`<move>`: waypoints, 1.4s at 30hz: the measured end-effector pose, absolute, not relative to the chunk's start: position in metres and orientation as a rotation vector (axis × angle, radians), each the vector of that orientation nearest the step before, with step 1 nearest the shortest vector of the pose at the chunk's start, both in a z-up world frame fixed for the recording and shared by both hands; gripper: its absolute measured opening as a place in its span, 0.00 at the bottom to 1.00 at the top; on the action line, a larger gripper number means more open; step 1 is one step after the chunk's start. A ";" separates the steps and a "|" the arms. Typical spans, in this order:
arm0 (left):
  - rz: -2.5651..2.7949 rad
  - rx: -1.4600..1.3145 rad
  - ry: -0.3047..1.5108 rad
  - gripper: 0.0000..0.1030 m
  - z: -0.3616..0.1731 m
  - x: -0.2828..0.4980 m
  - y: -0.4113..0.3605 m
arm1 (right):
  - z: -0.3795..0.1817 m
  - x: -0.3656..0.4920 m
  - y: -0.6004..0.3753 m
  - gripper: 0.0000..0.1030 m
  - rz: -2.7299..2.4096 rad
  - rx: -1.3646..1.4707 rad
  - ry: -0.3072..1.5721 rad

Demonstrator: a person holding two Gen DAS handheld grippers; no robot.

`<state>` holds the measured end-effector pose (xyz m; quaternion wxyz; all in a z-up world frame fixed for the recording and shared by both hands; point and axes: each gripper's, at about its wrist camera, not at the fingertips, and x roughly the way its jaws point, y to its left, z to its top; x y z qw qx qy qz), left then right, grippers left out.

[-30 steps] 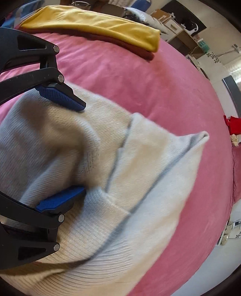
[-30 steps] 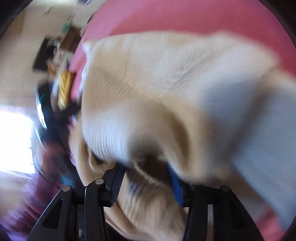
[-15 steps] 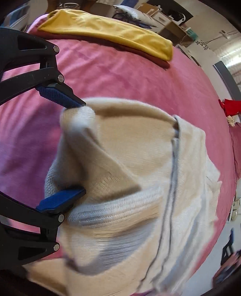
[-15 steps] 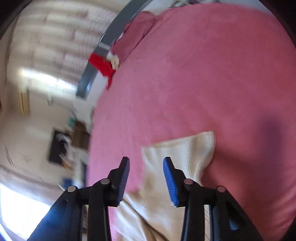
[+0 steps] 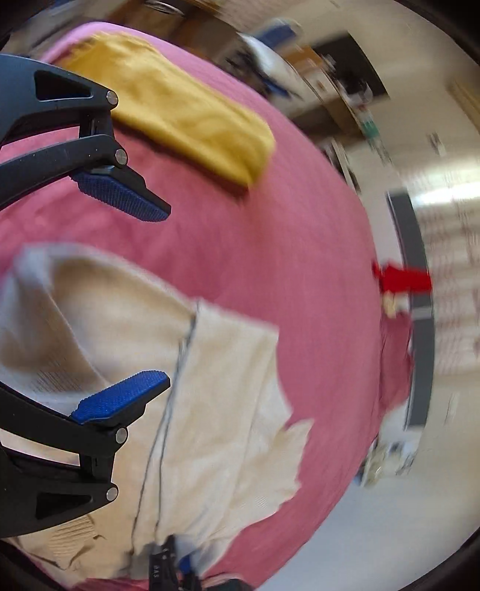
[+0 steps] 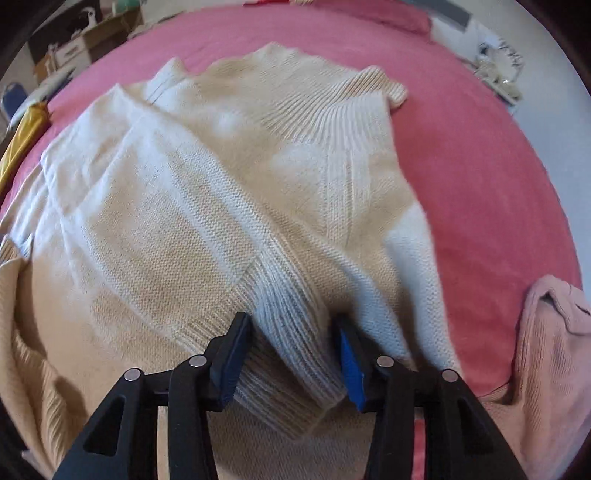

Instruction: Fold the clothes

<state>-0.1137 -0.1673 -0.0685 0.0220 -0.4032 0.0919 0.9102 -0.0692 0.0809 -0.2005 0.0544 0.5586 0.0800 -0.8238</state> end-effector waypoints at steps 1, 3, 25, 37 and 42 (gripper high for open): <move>2.766 -1.284 0.351 0.82 -0.085 -0.122 -0.154 | -0.202 -0.067 0.075 0.48 -2.520 1.677 0.255; 2.661 -1.353 0.487 0.82 -0.114 -0.123 -0.127 | -0.204 -0.063 0.068 0.48 -2.541 1.652 0.240; 2.680 -1.249 0.420 0.82 -0.068 -0.017 -0.172 | -0.098 -0.063 0.019 0.10 -2.058 1.396 -0.887; 2.683 -1.101 0.149 0.82 -0.063 -0.062 -0.137 | -0.100 -0.063 -0.065 0.10 -1.785 1.410 -0.950; 2.759 -1.183 0.237 0.82 -0.086 -0.070 -0.143 | -0.137 -0.051 -0.072 0.10 -1.598 1.463 -1.107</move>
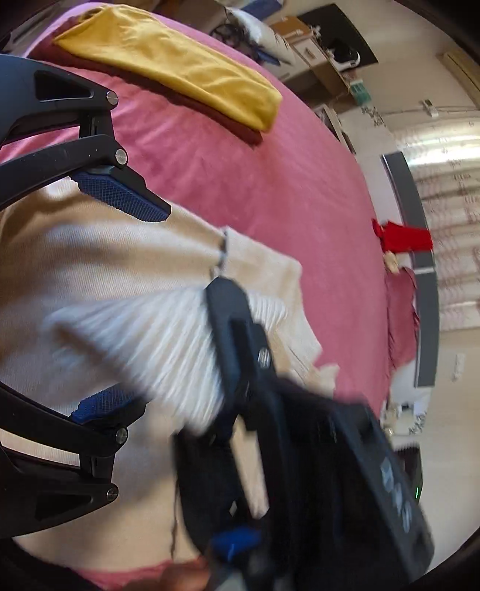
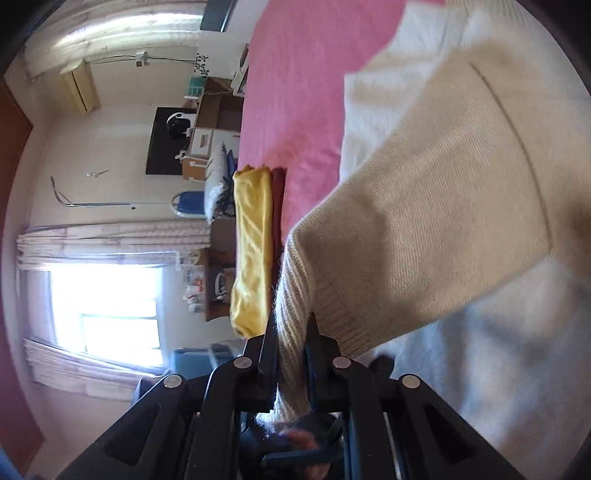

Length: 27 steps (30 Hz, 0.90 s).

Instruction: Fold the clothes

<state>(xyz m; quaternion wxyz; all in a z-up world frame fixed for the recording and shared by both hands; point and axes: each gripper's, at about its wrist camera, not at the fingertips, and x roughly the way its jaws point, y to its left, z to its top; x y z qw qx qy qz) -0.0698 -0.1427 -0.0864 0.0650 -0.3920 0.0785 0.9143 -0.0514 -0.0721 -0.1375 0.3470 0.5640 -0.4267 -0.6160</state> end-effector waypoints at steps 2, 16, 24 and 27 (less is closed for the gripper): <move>2.763 -1.180 0.258 0.82 -0.092 -0.070 -0.145 | -0.148 -0.046 -0.072 0.11 -1.565 1.484 -1.131; 2.734 -1.191 -0.177 0.14 -0.078 -0.088 -0.211 | -0.149 -0.049 0.018 0.46 -1.853 1.434 -1.209; 2.997 -0.974 -0.556 0.14 -0.001 -0.083 -0.337 | -0.131 -0.055 -0.046 0.46 -2.336 1.481 0.092; 3.118 -0.940 -0.579 0.14 0.023 -0.079 -0.384 | -0.146 -0.067 -0.093 0.45 -2.326 1.445 0.372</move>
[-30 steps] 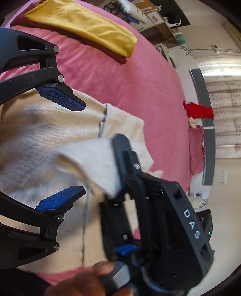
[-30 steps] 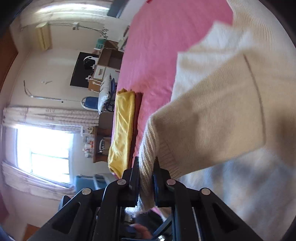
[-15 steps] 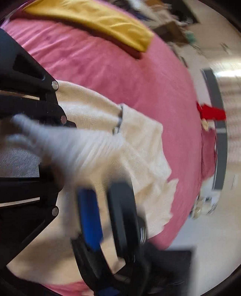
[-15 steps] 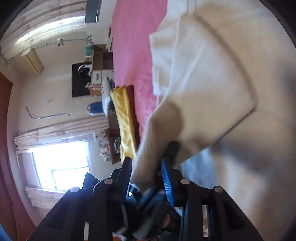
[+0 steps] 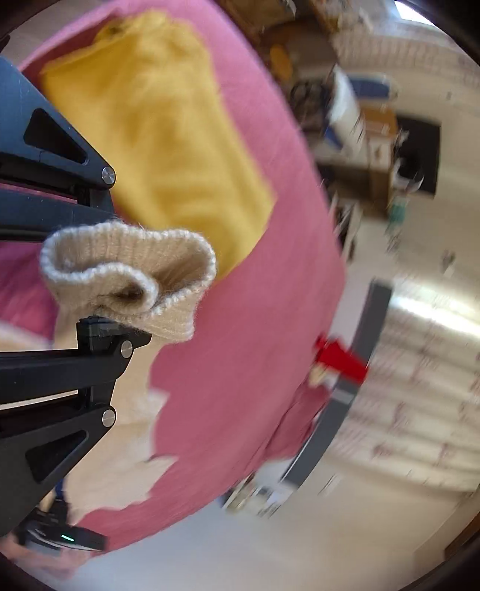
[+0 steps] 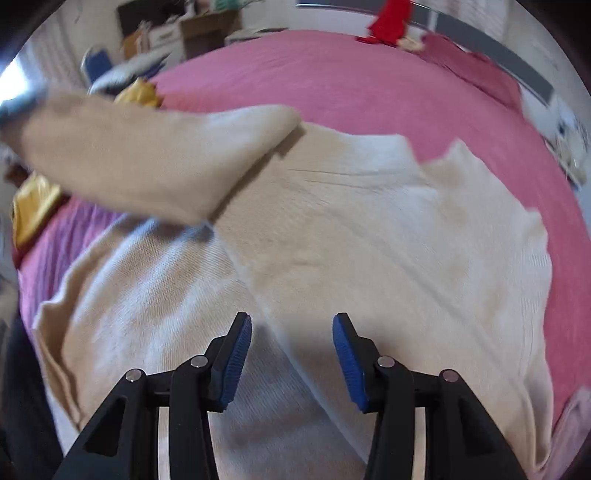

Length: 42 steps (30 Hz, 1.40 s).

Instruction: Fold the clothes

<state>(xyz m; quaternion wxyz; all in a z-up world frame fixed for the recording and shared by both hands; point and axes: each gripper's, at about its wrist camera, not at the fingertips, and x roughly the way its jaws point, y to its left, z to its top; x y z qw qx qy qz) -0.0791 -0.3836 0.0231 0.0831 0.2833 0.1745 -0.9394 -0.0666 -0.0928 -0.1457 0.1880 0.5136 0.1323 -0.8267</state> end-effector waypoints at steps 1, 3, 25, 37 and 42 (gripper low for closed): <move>-2.772 0.817 0.515 0.14 0.030 -0.076 -0.400 | -0.149 -0.072 -0.103 0.45 -2.332 1.430 0.414; -2.681 0.783 0.521 0.14 0.037 -0.067 -0.434 | -0.158 -0.083 -0.124 0.44 -2.345 1.406 0.532; -2.663 1.088 0.448 0.62 -0.007 -0.075 -0.363 | 0.009 -0.039 0.344 0.07 -3.105 1.265 -0.501; -2.712 1.655 -0.150 0.66 -0.115 -0.085 -0.222 | -0.040 0.050 0.512 0.28 -3.233 1.541 -1.118; -2.755 1.768 -0.555 0.66 -0.141 -0.061 -0.189 | -0.093 0.105 0.427 0.35 -2.891 1.528 -1.104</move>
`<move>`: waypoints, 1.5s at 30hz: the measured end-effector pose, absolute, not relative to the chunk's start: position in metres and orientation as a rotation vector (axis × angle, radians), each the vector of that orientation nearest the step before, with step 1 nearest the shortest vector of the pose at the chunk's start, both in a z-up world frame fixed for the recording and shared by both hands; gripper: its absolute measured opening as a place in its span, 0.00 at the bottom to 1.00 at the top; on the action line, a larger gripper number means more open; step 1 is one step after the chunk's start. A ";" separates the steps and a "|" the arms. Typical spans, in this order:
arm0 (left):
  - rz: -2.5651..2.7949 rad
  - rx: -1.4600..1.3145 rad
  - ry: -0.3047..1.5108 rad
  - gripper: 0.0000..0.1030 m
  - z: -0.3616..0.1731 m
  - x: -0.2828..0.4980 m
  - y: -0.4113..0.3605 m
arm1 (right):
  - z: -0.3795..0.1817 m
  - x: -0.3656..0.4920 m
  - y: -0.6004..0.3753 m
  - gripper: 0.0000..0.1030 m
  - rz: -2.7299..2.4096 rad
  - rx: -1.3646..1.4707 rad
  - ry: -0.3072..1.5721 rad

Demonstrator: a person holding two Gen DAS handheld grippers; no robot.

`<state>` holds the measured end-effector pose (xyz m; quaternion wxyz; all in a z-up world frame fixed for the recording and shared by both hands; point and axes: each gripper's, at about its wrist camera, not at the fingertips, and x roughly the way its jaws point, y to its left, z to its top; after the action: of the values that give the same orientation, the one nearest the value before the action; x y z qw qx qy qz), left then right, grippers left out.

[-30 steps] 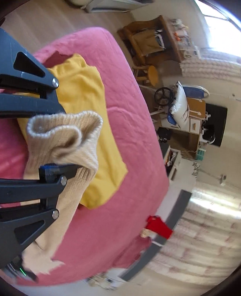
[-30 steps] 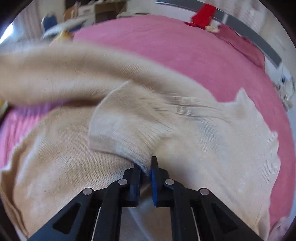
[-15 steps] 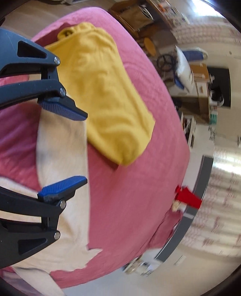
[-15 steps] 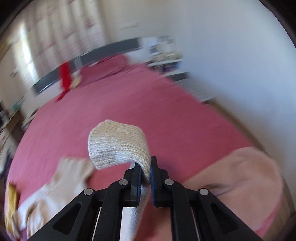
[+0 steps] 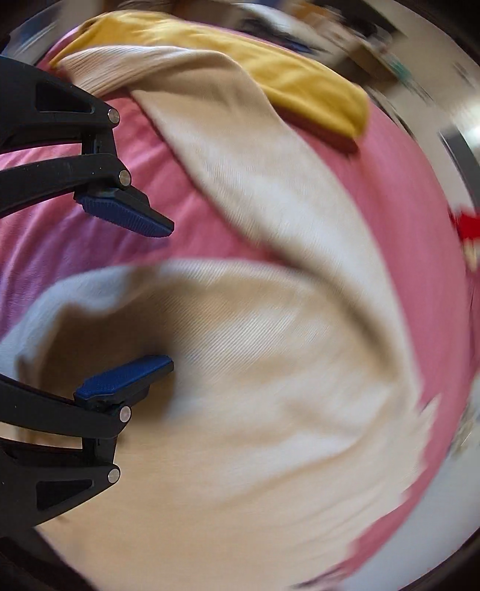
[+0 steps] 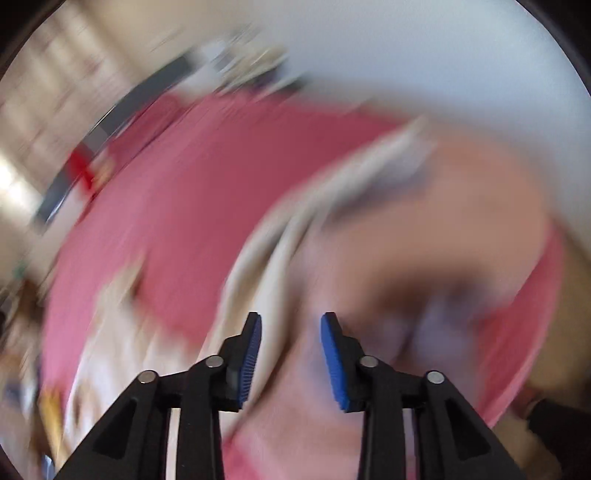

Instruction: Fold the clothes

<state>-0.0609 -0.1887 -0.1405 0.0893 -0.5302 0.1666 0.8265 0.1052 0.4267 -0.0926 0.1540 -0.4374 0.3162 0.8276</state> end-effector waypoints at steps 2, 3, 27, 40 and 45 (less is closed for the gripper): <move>2.434 -1.523 0.587 0.66 -0.142 -0.054 -0.183 | -0.135 0.110 0.372 0.35 2.438 -1.566 1.016; 2.423 -1.511 0.607 0.66 -0.143 -0.052 -0.181 | -0.158 0.111 0.347 0.35 2.428 -1.731 1.083; 2.147 -1.669 0.656 0.75 -0.148 -0.024 -0.192 | -0.212 0.125 0.296 0.66 2.292 -1.918 1.682; 2.052 -1.692 0.677 0.77 -0.150 -0.019 -0.167 | -0.162 0.119 0.256 0.05 2.639 -2.187 0.611; 1.832 -1.682 0.765 0.77 -0.152 0.006 -0.136 | -0.162 0.152 0.286 0.11 2.443 -2.318 0.690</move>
<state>0.0056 -0.1359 -0.1521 0.2667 -0.6230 0.2833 0.6786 0.1521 0.2860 -0.1619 -0.1475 -0.6669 0.1985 0.7029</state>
